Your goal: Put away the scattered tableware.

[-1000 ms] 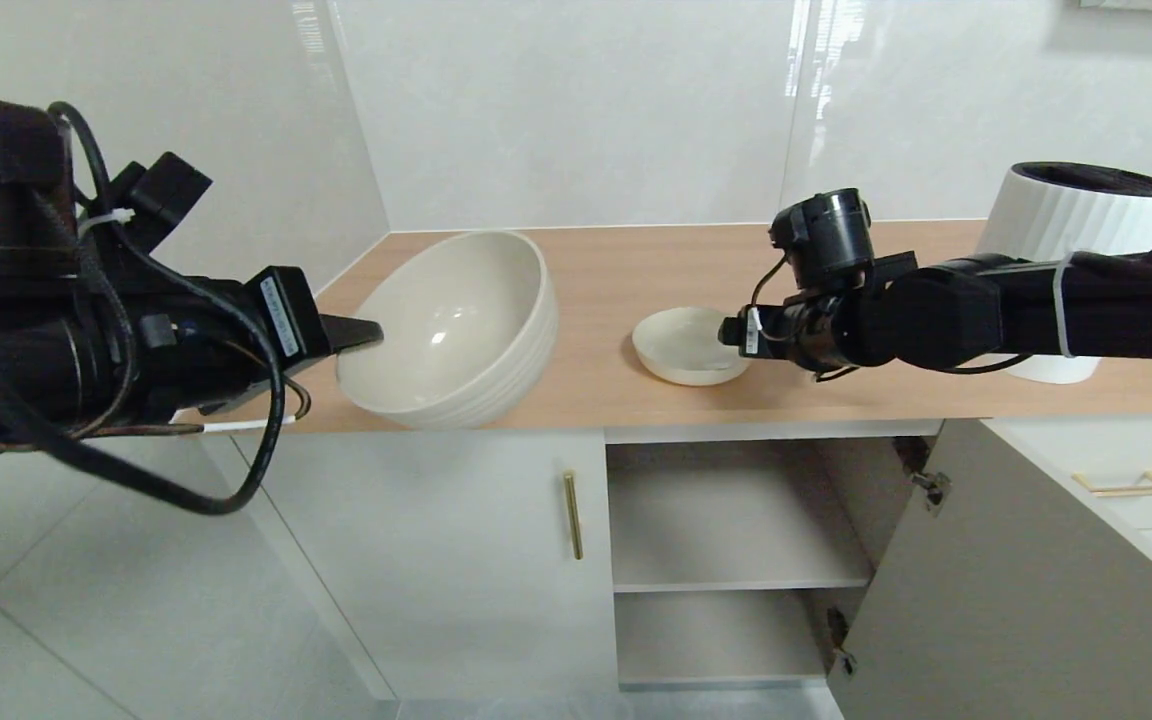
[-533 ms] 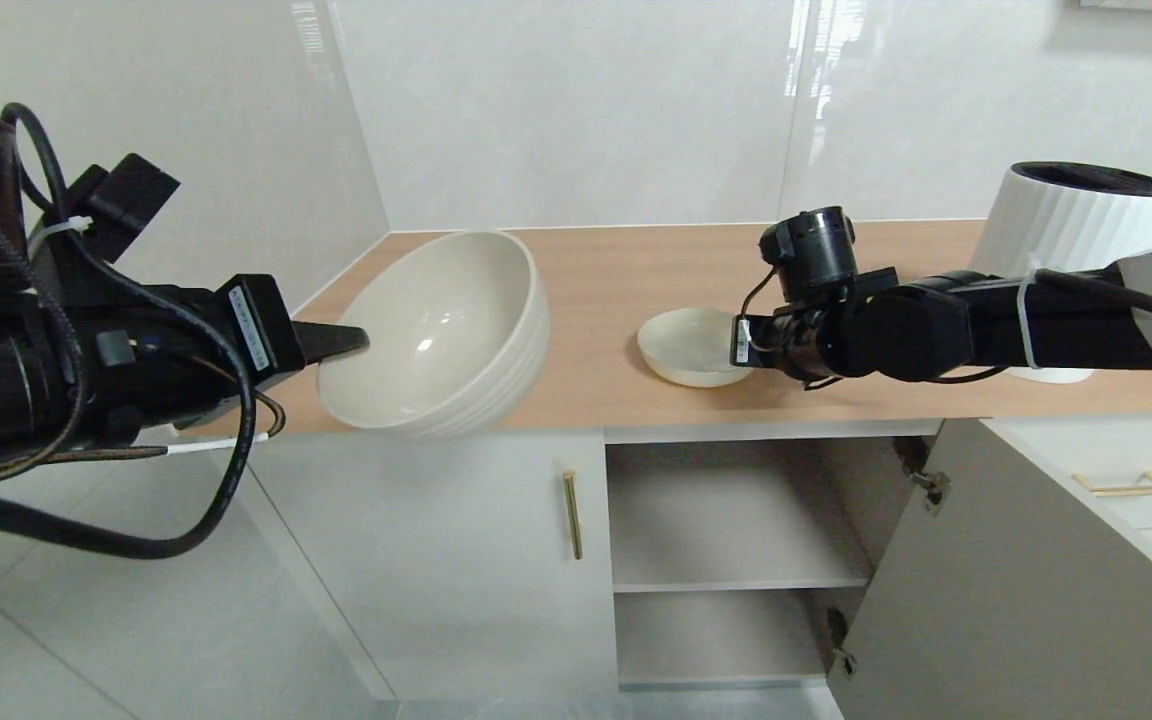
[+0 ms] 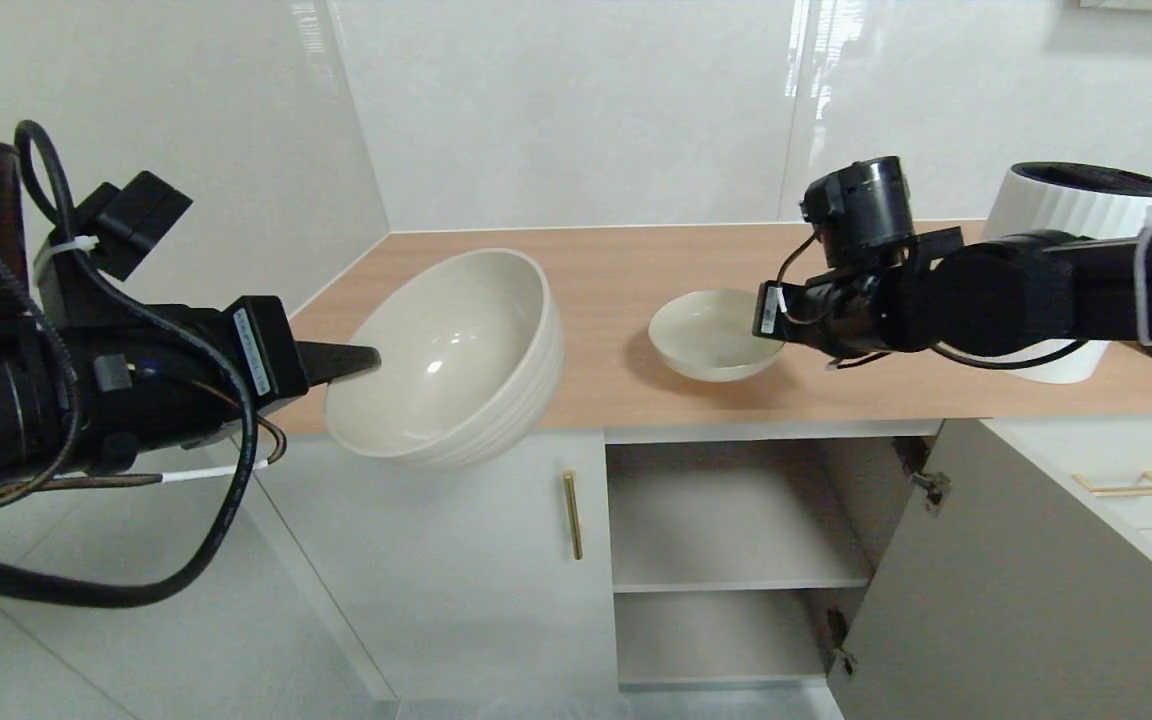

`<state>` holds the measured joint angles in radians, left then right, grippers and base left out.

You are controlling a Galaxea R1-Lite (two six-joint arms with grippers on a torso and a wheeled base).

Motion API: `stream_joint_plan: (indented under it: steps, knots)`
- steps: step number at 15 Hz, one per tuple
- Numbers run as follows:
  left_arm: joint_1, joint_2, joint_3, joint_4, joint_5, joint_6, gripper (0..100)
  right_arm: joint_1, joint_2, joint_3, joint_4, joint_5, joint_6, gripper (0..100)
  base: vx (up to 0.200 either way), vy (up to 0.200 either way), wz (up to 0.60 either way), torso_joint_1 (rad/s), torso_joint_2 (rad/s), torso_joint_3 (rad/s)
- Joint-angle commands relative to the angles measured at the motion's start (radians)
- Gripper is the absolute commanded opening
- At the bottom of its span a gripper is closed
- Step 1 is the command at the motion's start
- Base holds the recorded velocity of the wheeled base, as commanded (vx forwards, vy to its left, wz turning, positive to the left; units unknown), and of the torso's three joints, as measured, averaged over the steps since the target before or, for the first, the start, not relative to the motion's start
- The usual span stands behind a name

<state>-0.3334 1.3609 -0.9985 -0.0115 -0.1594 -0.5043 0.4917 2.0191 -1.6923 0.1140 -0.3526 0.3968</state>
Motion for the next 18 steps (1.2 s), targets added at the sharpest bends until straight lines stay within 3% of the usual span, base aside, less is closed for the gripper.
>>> stream_joint_plan:
  steps: [1, 8, 11, 13, 16, 18]
  knots:
    - [-0.021, -0.012, 0.032, -0.002, 0.000, 0.000, 0, 0.002, -0.201, 0.143, 0.007, 0.053, 0.007, 0, 0.000, 0.000, 0.00, 0.000, 0.00, 0.000]
    - [-0.038, -0.042, 0.070, 0.001, -0.002, 0.000, 0, 0.048, -0.369, 0.427, 0.009, 0.092, 0.020, 0, 0.000, 0.000, 0.00, 0.000, 0.00, 0.000]
    - [-0.053, -0.028, 0.077, 0.001, 0.003, 0.003, 0, 0.048, -0.375, 0.441, 0.009, 0.092, 0.037, 0, 0.000, 0.000, 0.00, 0.000, 0.00, 0.000]
    - [-0.053, -0.020, 0.077, 0.004, 0.007, 0.030, 0, 0.047, -0.373, 0.441, 0.009, 0.092, 0.039, 0, 0.000, 0.000, 0.00, 0.000, 0.00, 0.000]
    - [-0.053, -0.023, 0.077, 0.004, 0.009, 0.030, 0, 0.045, -0.369, 0.439, 0.009, 0.092, 0.039, 0, 0.000, 0.000, 0.00, 0.000, 0.00, 0.000]
    - [-0.053, -0.026, 0.077, 0.005, 0.011, 0.032, 0, 0.045, -0.367, 0.441, 0.009, 0.092, 0.039, 0, 0.000, 0.200, 0.00, -0.005, 0.00, 0.009]
